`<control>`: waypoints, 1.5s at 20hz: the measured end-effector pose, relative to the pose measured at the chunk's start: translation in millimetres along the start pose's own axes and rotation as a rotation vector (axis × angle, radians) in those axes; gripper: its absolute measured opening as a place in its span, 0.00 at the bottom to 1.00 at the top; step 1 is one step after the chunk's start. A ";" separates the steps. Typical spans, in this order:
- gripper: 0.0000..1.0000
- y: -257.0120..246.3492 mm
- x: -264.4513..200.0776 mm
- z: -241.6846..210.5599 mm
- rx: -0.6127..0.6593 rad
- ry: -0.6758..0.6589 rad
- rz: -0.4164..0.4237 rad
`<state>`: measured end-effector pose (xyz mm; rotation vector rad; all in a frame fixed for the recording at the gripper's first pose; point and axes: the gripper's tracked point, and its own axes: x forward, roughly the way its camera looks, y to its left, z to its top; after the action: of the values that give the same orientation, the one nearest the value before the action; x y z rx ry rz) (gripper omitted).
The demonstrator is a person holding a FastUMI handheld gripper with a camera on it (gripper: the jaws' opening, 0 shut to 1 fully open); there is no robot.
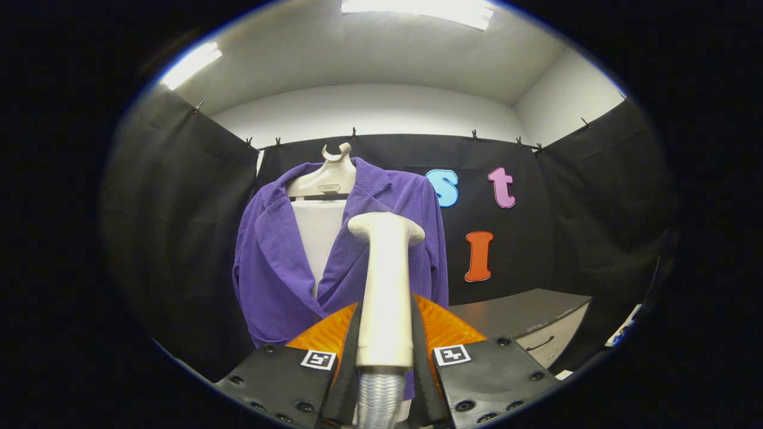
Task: Iron the clothes twice with a garment steamer, once on the left side and once on the right side.
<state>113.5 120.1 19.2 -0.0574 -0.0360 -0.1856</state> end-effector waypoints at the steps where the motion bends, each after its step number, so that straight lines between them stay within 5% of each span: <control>1: 0.46 -0.1 2.2 -0.1 -0.009 -0.003 -0.004; 12: 0.46 -5.5 2.6 -15.1 -0.060 0.021 -0.011; 30: 0.46 -3.6 -34.9 -107.8 -0.082 0.164 0.019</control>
<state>81.8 116.5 -89.6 -0.1237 0.1358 -0.1718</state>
